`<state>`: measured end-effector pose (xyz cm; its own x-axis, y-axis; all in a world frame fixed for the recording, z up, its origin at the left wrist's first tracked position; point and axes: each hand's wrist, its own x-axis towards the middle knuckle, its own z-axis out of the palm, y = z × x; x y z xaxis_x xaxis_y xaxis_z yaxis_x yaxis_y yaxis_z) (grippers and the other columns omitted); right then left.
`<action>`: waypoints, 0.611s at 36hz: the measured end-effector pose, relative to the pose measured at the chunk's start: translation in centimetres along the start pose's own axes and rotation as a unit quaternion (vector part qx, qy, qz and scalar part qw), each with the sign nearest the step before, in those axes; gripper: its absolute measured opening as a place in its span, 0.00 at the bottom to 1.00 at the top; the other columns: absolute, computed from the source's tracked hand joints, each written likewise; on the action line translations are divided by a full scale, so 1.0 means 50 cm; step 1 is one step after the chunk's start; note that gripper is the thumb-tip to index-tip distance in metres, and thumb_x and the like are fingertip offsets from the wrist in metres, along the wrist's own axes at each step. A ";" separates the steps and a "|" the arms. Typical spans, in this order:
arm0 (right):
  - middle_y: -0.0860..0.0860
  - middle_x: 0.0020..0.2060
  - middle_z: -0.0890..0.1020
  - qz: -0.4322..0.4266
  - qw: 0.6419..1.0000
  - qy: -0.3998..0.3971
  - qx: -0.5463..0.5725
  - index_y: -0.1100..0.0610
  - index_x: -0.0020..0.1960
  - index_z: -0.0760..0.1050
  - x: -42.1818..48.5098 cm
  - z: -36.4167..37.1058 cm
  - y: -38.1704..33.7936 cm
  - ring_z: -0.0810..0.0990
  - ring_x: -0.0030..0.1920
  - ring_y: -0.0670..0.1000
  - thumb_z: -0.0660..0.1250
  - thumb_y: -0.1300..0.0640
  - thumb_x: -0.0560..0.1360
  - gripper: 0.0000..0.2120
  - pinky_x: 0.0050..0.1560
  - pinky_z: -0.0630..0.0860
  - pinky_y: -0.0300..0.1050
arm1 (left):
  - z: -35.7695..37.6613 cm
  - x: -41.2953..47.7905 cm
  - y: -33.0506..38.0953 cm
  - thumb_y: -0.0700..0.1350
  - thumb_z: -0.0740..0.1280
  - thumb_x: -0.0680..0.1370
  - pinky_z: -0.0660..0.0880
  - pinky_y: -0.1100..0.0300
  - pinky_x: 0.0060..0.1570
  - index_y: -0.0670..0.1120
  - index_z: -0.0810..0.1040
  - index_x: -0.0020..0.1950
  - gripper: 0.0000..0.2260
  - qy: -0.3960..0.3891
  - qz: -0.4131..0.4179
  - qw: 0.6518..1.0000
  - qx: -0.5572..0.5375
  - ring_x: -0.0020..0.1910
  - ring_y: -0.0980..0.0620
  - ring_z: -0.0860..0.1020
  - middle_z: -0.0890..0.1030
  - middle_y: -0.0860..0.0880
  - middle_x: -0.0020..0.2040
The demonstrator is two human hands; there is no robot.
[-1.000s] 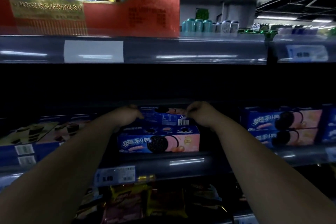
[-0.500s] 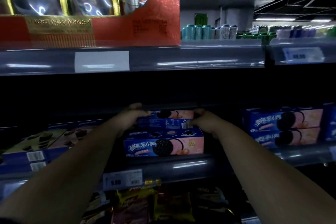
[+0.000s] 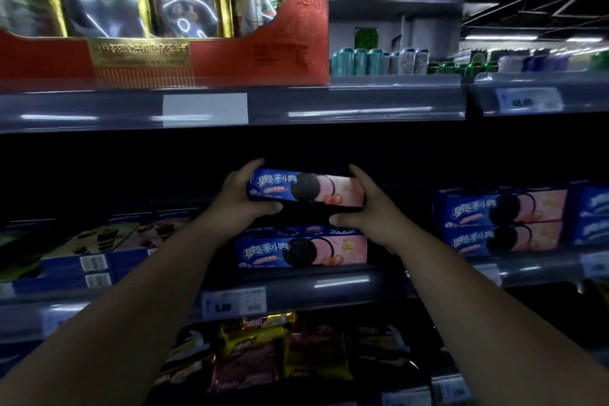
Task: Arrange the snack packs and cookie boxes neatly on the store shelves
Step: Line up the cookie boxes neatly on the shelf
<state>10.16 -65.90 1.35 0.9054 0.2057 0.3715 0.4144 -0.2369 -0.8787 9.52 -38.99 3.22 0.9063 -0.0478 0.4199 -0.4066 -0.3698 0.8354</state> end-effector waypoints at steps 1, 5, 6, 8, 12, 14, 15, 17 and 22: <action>0.45 0.68 0.70 -0.005 1.000 0.001 -0.006 0.40 0.78 0.53 -0.007 -0.002 -0.003 0.71 0.66 0.45 0.81 0.61 0.65 0.53 0.65 0.73 0.45 | -0.003 -0.007 0.005 0.53 0.81 0.55 0.75 0.47 0.63 0.62 0.66 0.72 0.47 0.004 0.009 1.000 0.010 0.62 0.50 0.77 0.72 0.47 0.69; 0.45 0.74 0.65 -0.032 0.999 0.003 -0.032 0.34 0.76 0.54 -0.035 -0.010 -0.002 0.68 0.70 0.45 0.83 0.54 0.60 0.55 0.70 0.69 0.51 | -0.004 -0.055 0.014 0.46 0.82 0.63 0.72 0.49 0.66 0.65 0.64 0.72 0.44 0.025 0.056 0.995 0.076 0.66 0.52 0.70 0.62 0.54 0.70; 0.44 0.74 0.64 -0.041 0.998 0.004 -0.043 0.33 0.75 0.55 -0.044 -0.011 -0.001 0.66 0.71 0.45 0.84 0.52 0.59 0.54 0.70 0.68 0.50 | -0.003 -0.069 0.012 0.45 0.82 0.64 0.71 0.51 0.66 0.65 0.63 0.72 0.44 0.028 0.071 0.993 0.087 0.67 0.52 0.69 0.61 0.57 0.69; 0.43 0.75 0.60 -0.058 0.995 0.005 -0.084 0.33 0.74 0.57 -0.062 -0.010 0.004 0.64 0.72 0.45 0.83 0.52 0.61 0.52 0.71 0.65 0.47 | 0.000 -0.099 0.002 0.45 0.82 0.64 0.70 0.54 0.67 0.65 0.61 0.73 0.45 0.031 0.090 0.989 0.117 0.68 0.53 0.66 0.59 0.59 0.69; 0.44 0.74 0.61 -0.069 0.989 0.004 -0.133 0.38 0.74 0.60 -0.085 -0.004 0.022 0.65 0.71 0.46 0.82 0.56 0.64 0.47 0.70 0.65 0.44 | 0.008 -0.139 -0.029 0.48 0.81 0.64 0.68 0.60 0.62 0.64 0.57 0.75 0.47 0.041 0.065 0.985 0.157 0.64 0.57 0.66 0.60 0.57 0.68; 0.43 0.72 0.62 -0.081 0.987 0.014 -0.135 0.40 0.73 0.61 -0.090 0.001 0.025 0.65 0.70 0.45 0.81 0.59 0.66 0.45 0.70 0.65 0.44 | 0.012 -0.146 -0.036 0.47 0.81 0.66 0.69 0.61 0.59 0.62 0.57 0.75 0.46 0.052 0.060 0.984 0.157 0.62 0.57 0.67 0.62 0.56 0.67; 0.43 0.71 0.63 -0.085 0.987 0.022 -0.133 0.39 0.72 0.61 -0.091 0.003 0.024 0.65 0.69 0.44 0.80 0.60 0.66 0.43 0.70 0.66 0.44 | 0.013 -0.147 -0.038 0.46 0.80 0.66 0.70 0.60 0.59 0.61 0.58 0.75 0.45 0.060 0.060 0.984 0.158 0.62 0.57 0.67 0.63 0.55 0.67; 0.41 0.68 0.64 -0.093 0.986 0.038 -0.134 0.38 0.70 0.61 -0.093 0.007 0.023 0.66 0.67 0.43 0.78 0.62 0.68 0.41 0.69 0.66 0.43 | 0.009 -0.142 -0.041 0.45 0.79 0.68 0.73 0.56 0.61 0.59 0.60 0.75 0.41 0.076 0.054 0.984 0.151 0.62 0.56 0.68 0.64 0.52 0.70; 0.40 0.67 0.64 -0.098 0.983 0.049 -0.150 0.37 0.72 0.61 -0.099 0.013 0.033 0.66 0.66 0.42 0.76 0.59 0.71 0.39 0.67 0.64 0.41 | -0.004 -0.140 -0.051 0.46 0.77 0.70 0.77 0.44 0.60 0.64 0.62 0.71 0.36 0.075 0.033 0.988 0.130 0.65 0.49 0.72 0.65 0.53 0.71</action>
<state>6.33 -66.72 -2.14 0.8041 0.1872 0.5643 0.5770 -0.4744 -0.6649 4.21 -37.52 -1.77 0.8431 0.0514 0.5353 -0.4036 -0.5974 0.6930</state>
